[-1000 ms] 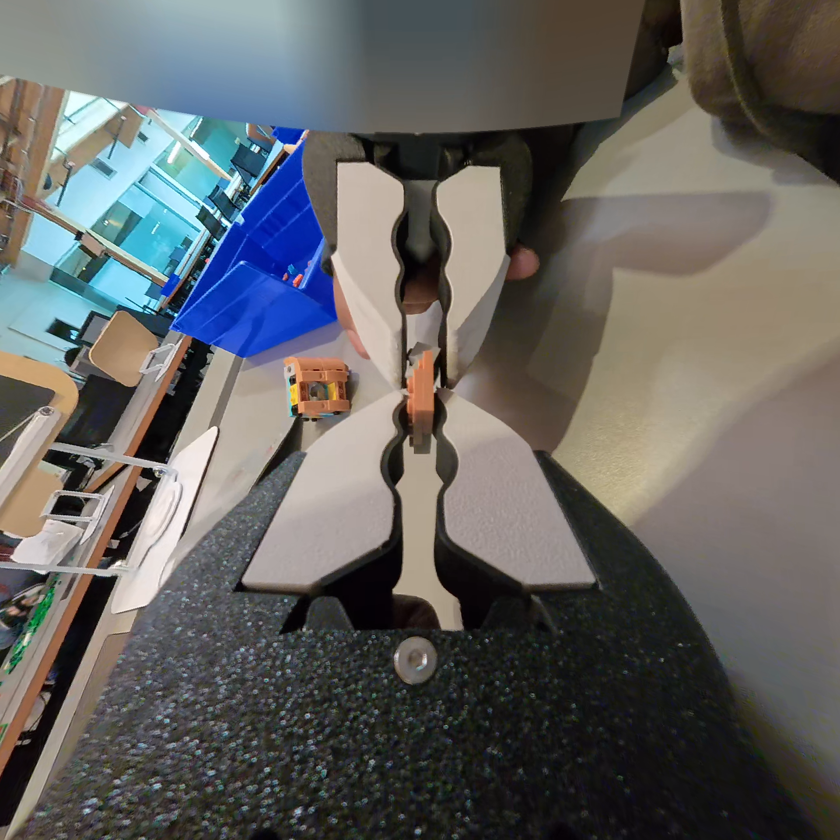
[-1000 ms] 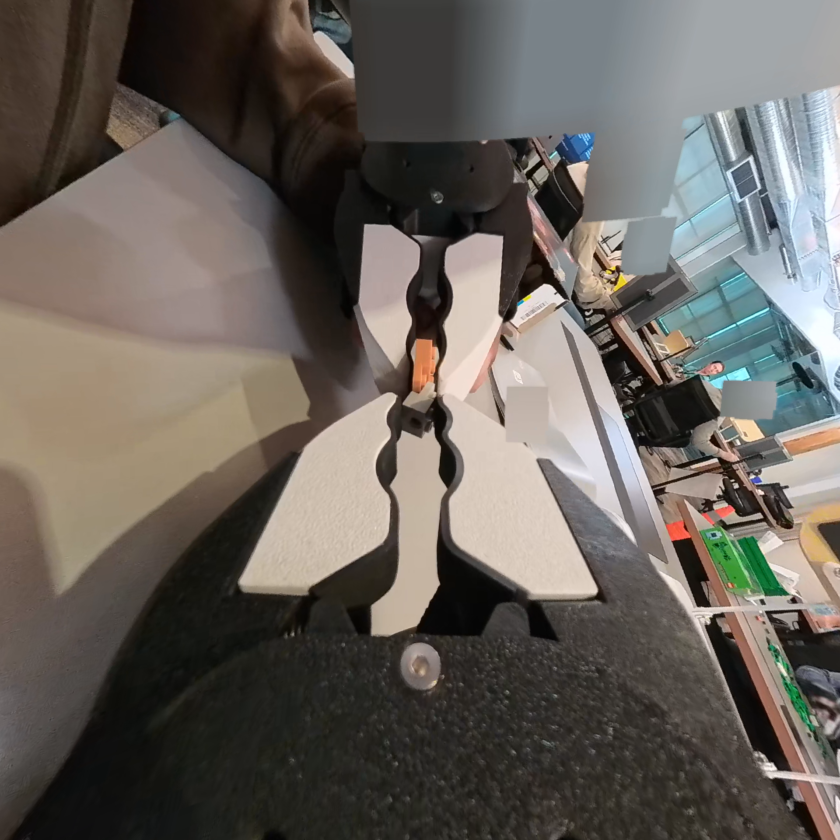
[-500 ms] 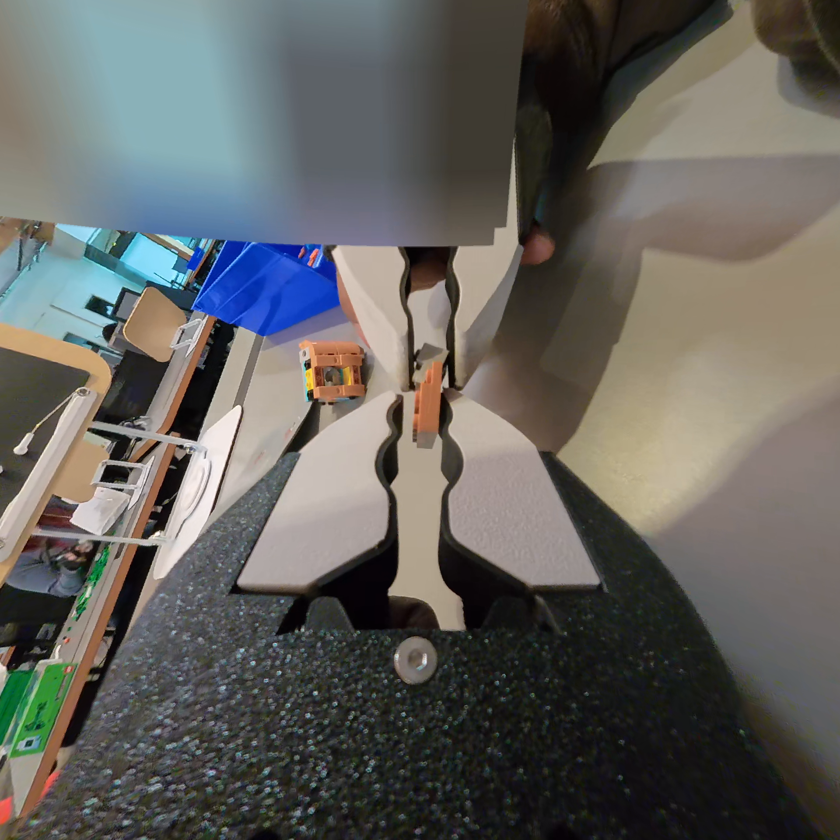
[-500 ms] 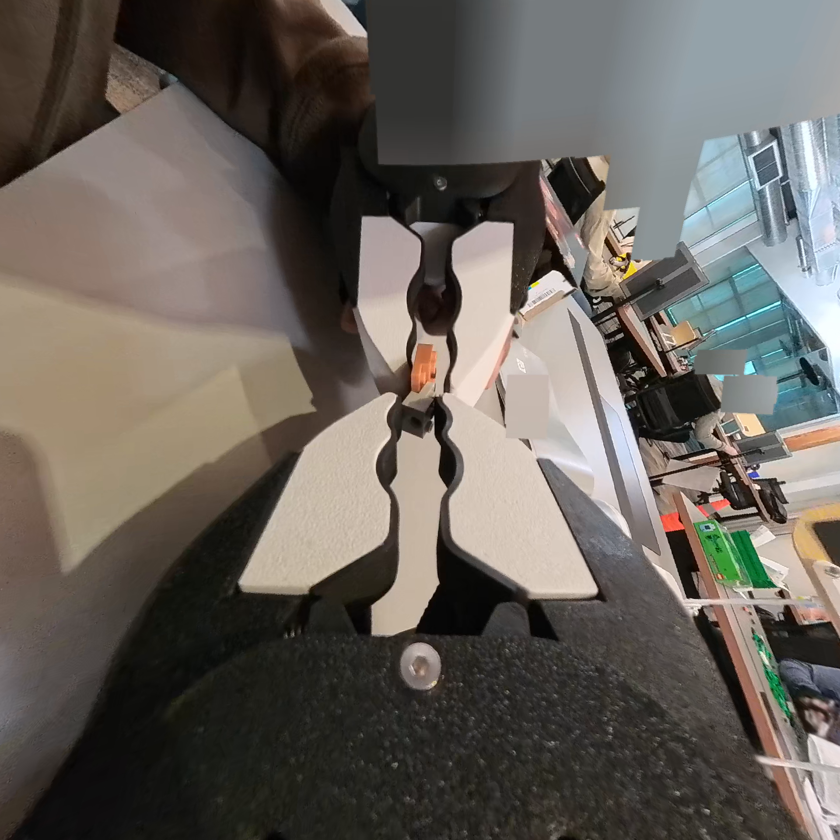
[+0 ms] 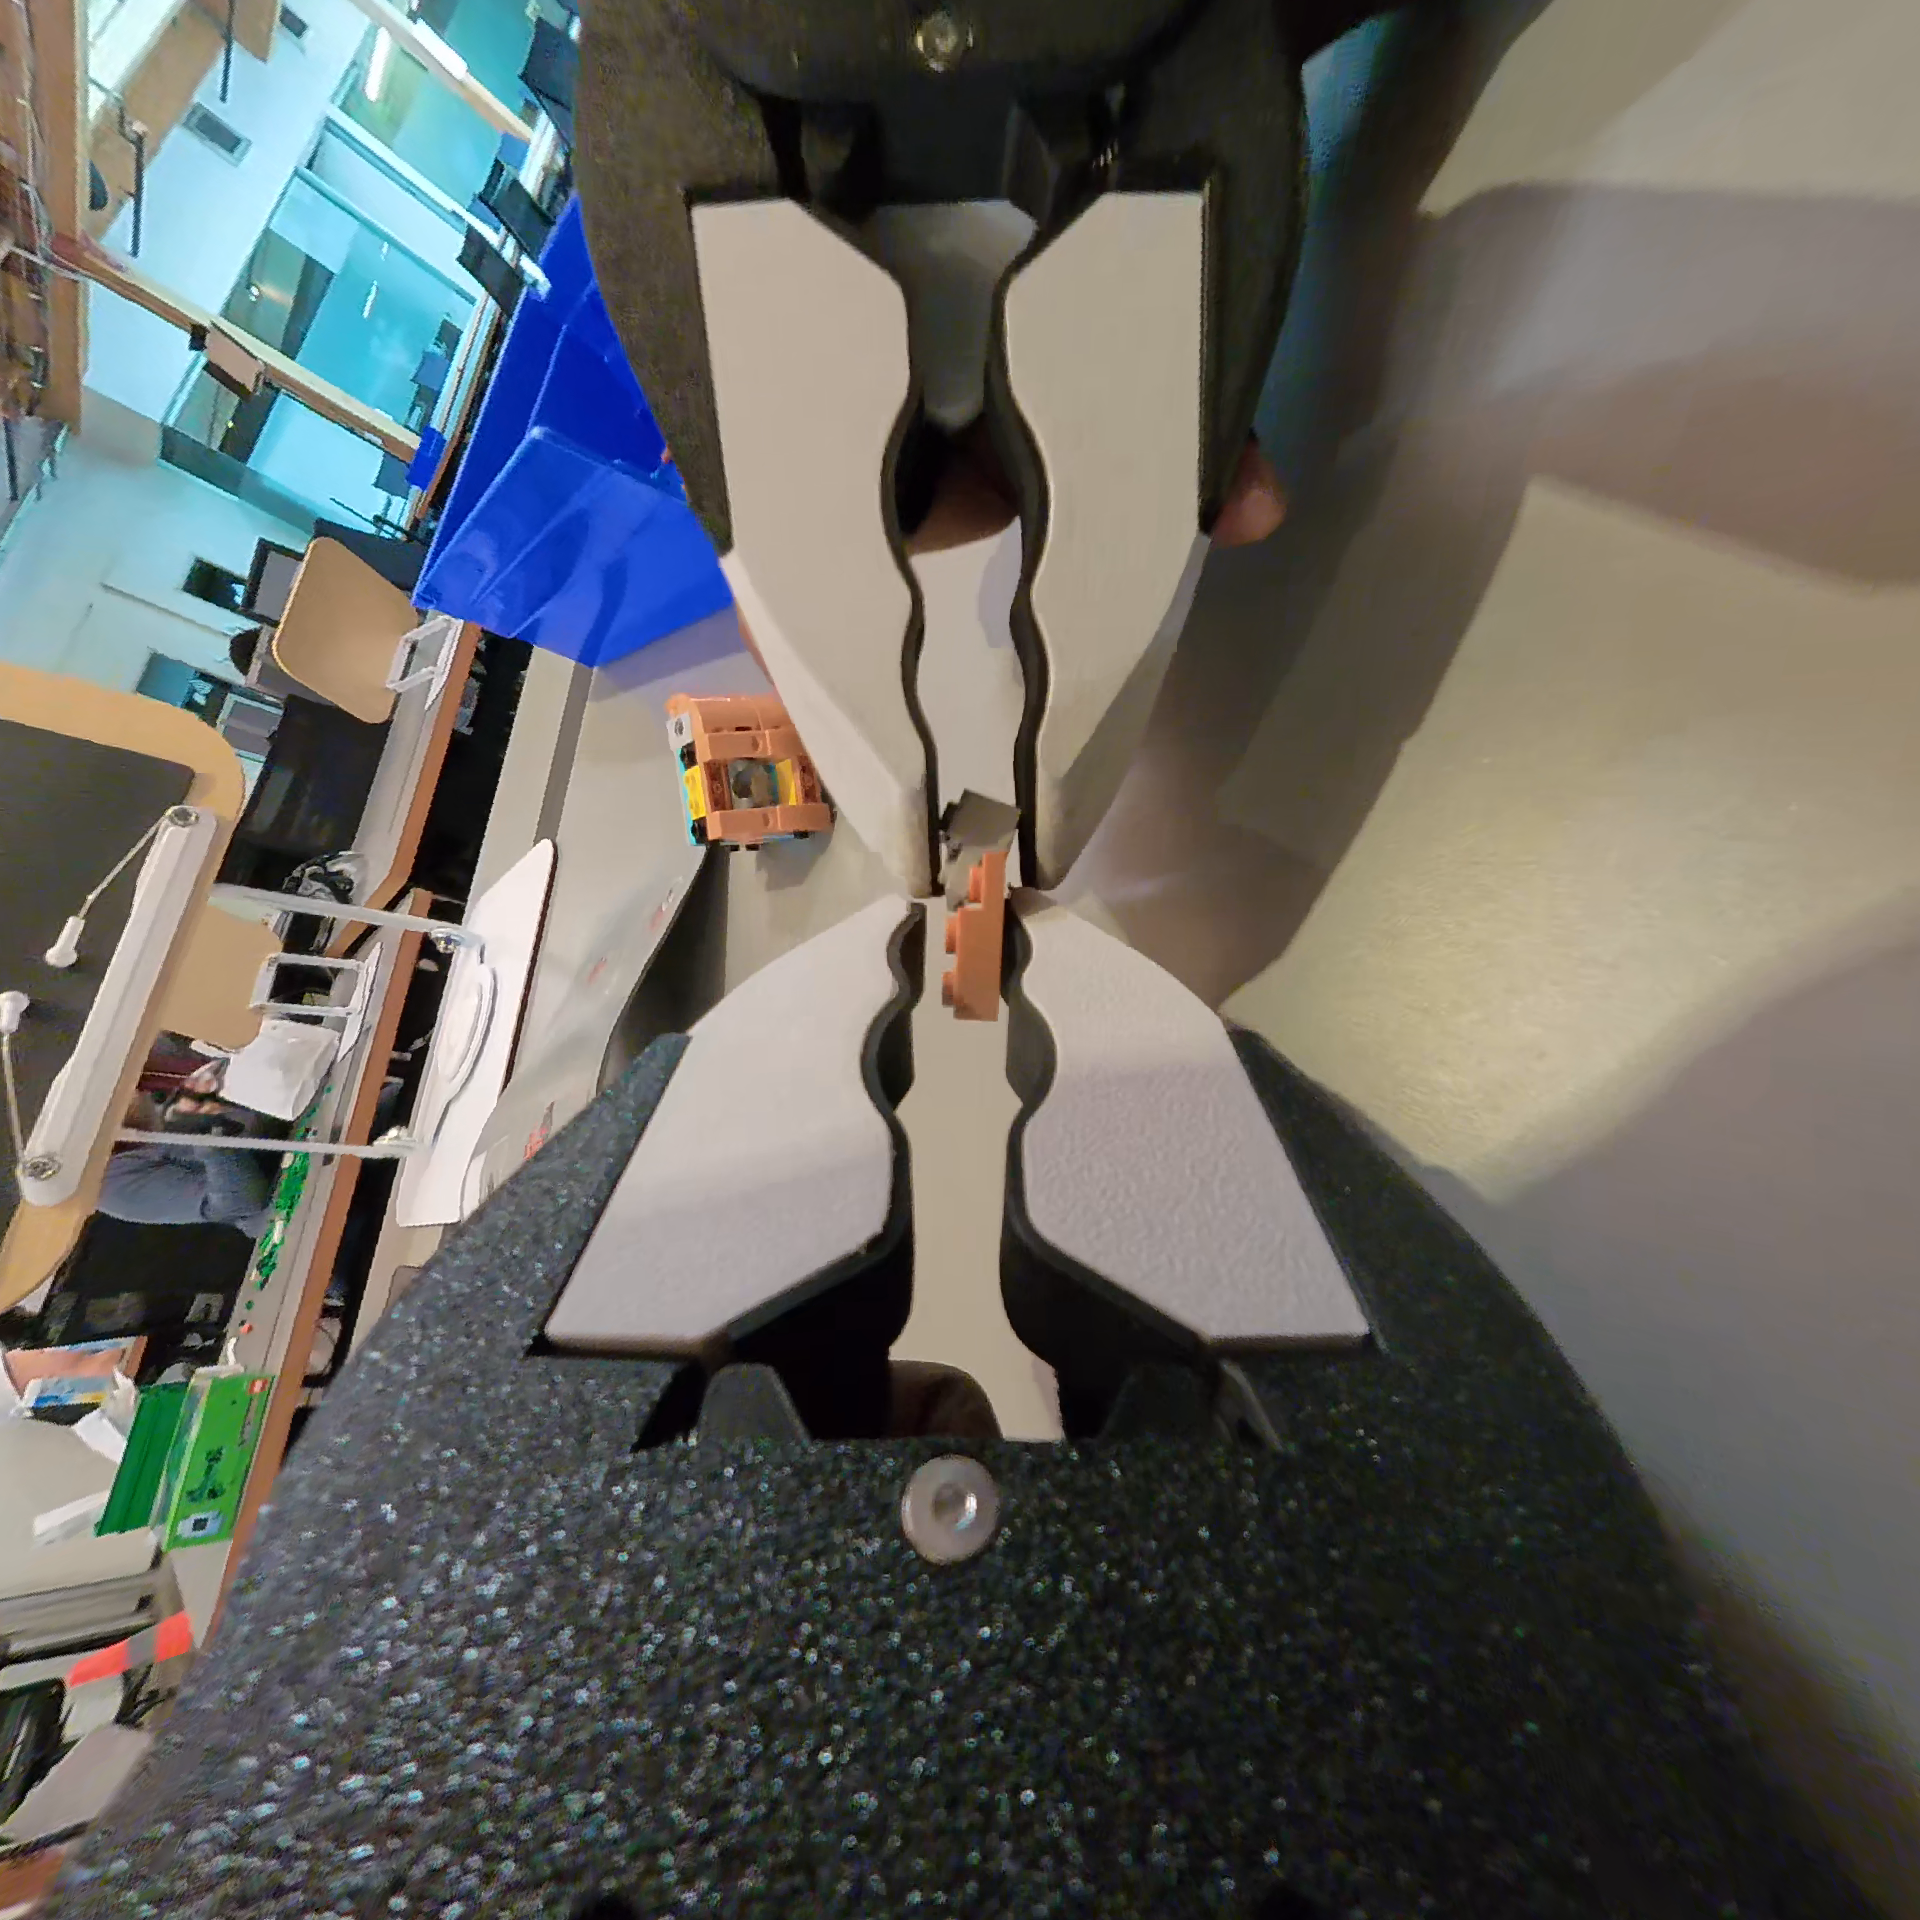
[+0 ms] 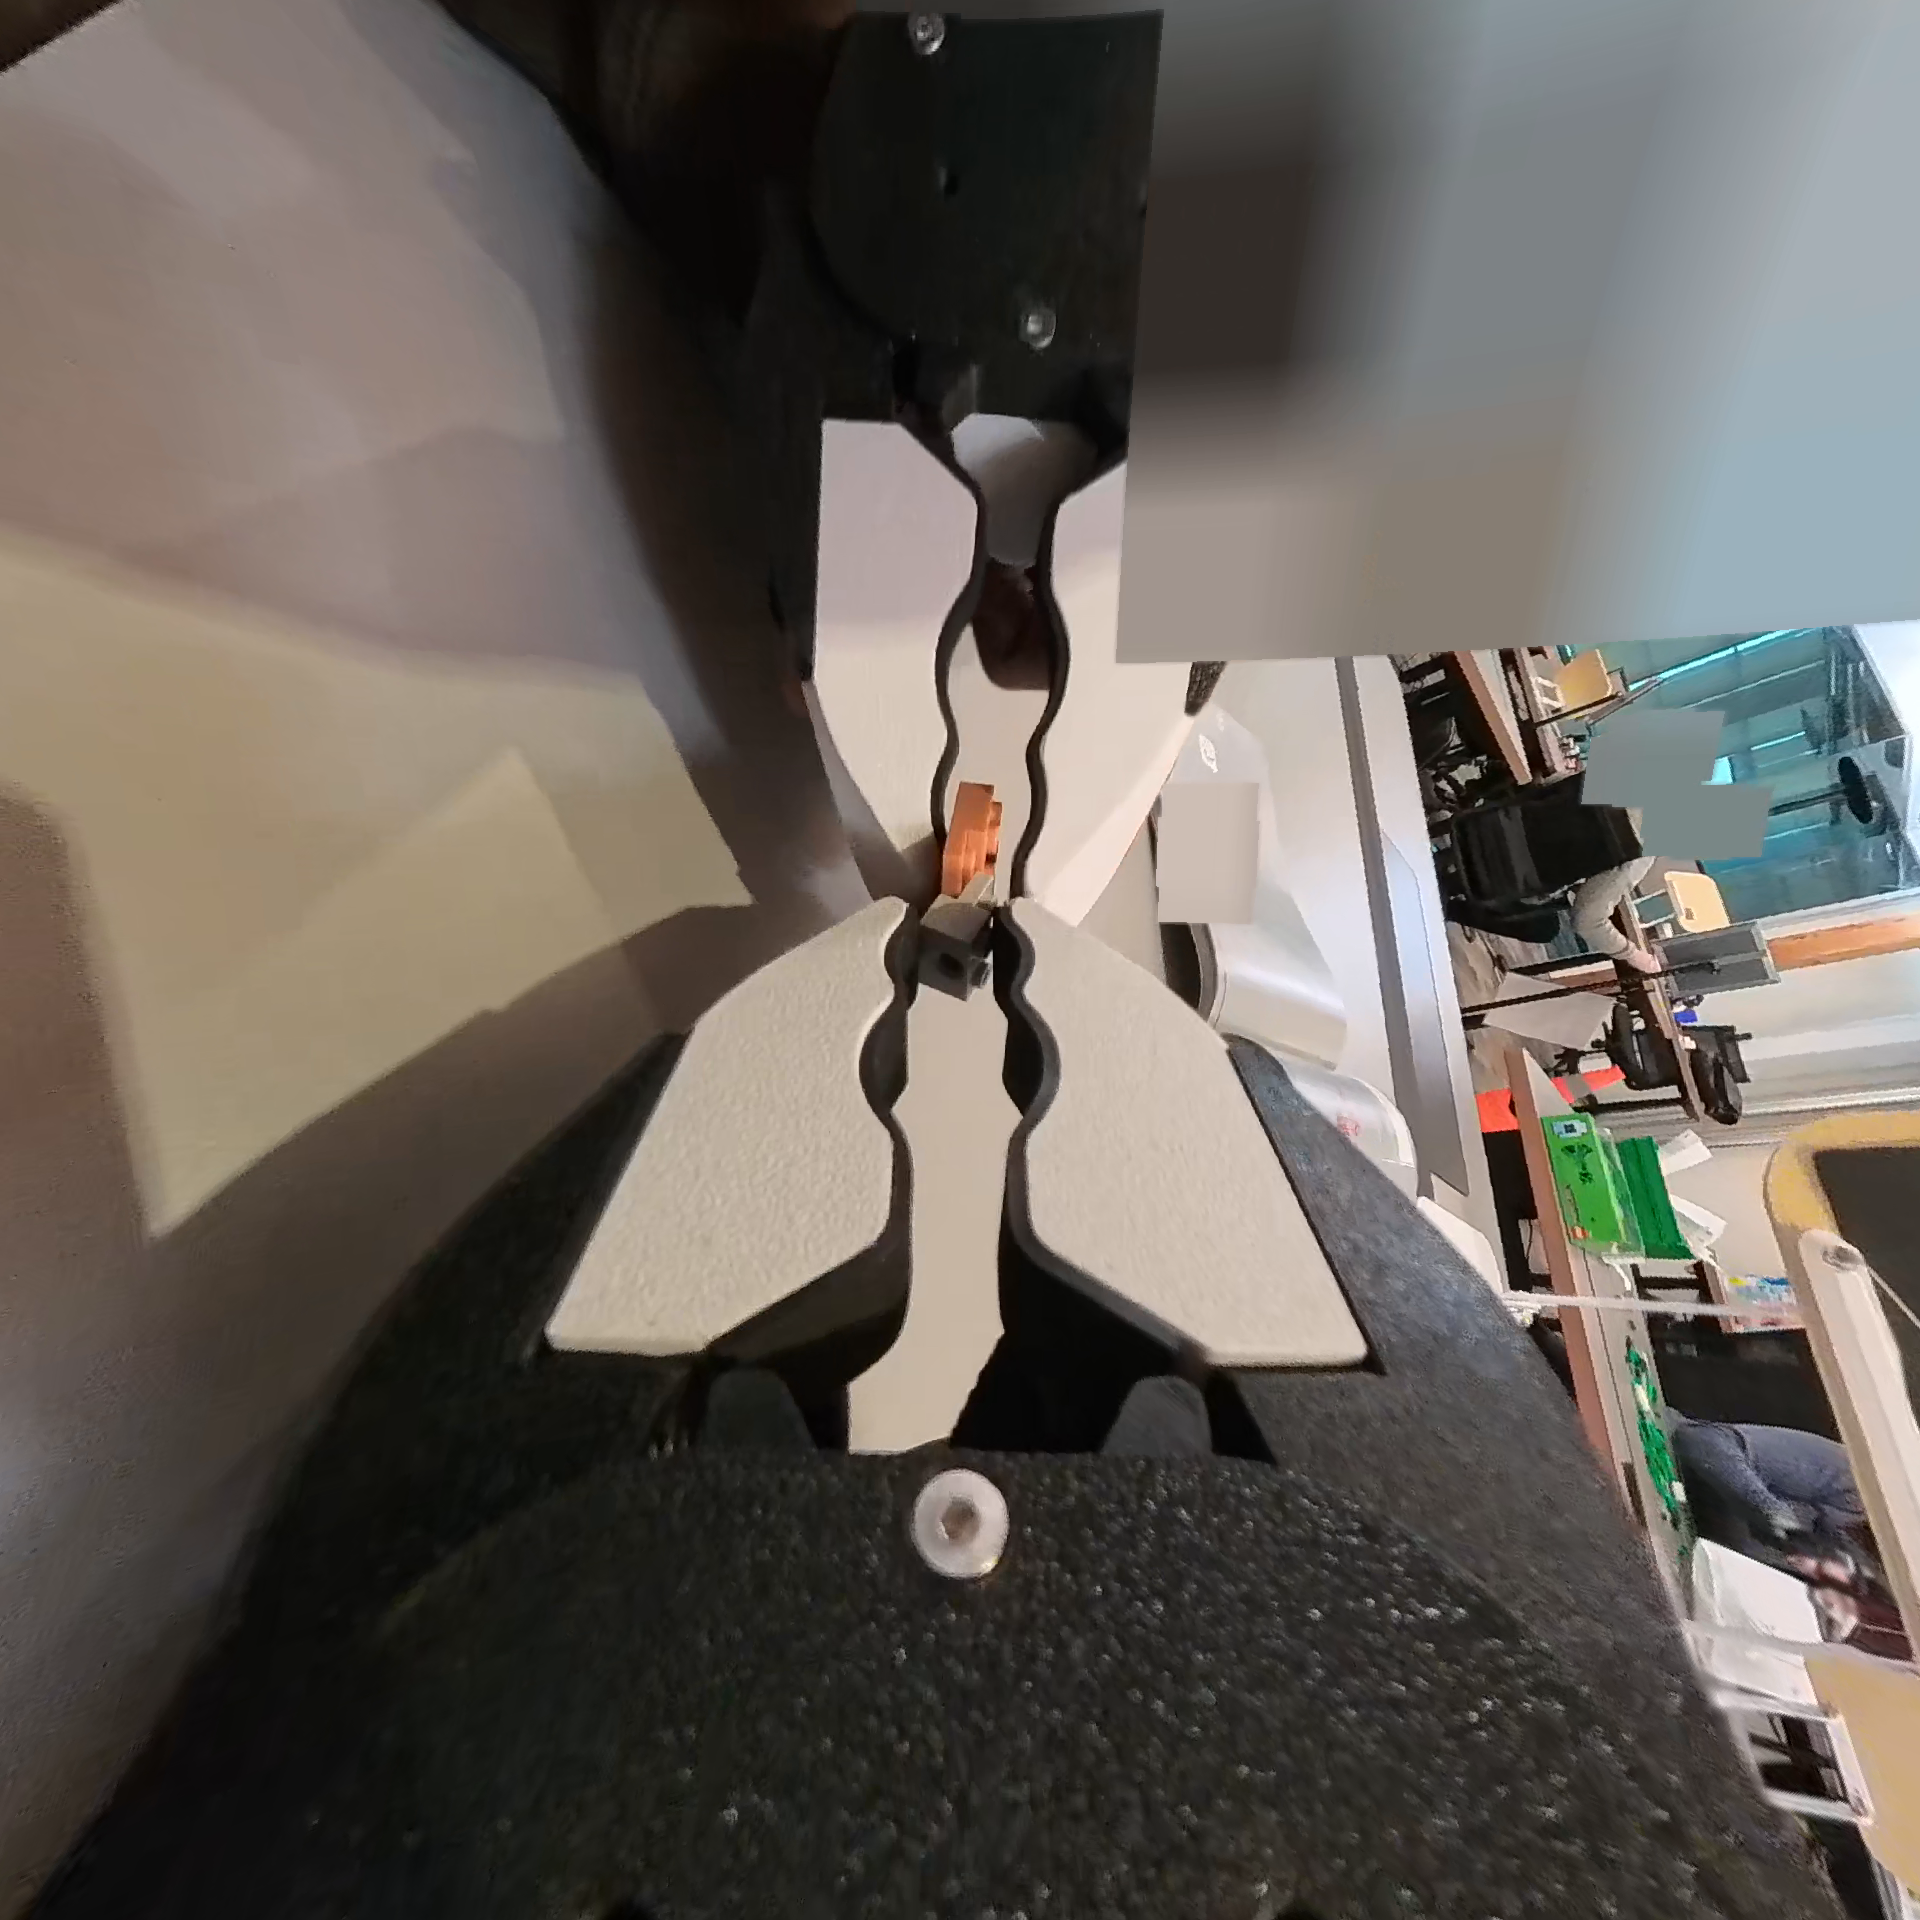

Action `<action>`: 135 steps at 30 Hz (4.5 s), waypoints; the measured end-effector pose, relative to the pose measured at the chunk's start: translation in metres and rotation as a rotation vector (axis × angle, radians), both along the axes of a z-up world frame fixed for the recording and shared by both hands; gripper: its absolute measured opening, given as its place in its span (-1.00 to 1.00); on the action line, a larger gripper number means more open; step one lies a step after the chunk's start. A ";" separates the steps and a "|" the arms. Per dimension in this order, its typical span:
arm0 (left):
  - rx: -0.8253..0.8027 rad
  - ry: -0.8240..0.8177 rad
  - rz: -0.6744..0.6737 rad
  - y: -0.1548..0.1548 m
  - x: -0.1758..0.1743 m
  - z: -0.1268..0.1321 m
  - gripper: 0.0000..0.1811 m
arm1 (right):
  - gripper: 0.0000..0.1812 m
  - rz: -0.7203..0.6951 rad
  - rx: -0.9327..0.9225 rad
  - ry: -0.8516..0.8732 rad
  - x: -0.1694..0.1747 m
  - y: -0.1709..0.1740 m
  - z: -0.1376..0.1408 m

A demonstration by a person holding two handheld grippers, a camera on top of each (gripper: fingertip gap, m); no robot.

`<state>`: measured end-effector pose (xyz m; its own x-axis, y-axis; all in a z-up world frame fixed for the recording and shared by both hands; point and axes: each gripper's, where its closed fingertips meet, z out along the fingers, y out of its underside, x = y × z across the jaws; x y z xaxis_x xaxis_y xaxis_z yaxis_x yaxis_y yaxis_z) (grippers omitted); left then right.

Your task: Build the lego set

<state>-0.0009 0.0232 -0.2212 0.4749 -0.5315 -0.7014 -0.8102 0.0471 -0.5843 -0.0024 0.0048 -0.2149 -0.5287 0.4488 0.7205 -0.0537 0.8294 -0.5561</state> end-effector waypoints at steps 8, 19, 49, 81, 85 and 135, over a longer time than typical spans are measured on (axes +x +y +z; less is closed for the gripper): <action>0.001 0.053 0.026 0.003 -0.003 -0.004 -0.86 | -0.85 -0.032 0.011 -0.053 -0.001 0.003 -0.004; -0.053 0.093 0.045 0.005 -0.003 -0.013 -0.86 | -0.85 -0.051 0.060 -0.096 0.000 0.005 -0.013; -0.080 0.179 0.063 0.008 -0.007 -0.017 -0.82 | -0.85 -0.070 0.165 -0.114 -0.003 0.006 -0.020; 0.046 -0.008 0.111 0.020 -0.015 0.002 -0.90 | -0.65 -0.155 0.099 0.031 -0.011 0.026 -0.003; 0.050 -0.002 0.104 0.020 -0.014 -0.001 -0.89 | -0.79 -0.171 0.116 0.060 -0.013 0.030 -0.003; -0.269 -0.834 0.053 0.027 -0.015 0.032 -0.57 | -0.84 -0.452 -0.352 -0.103 0.105 0.138 0.005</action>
<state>-0.0164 0.0501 -0.1888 0.8053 -0.5921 0.0317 -0.1111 -0.2032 -0.9728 0.1024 0.1427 -0.2095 -0.2885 0.8493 0.4421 0.3312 0.5217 -0.7862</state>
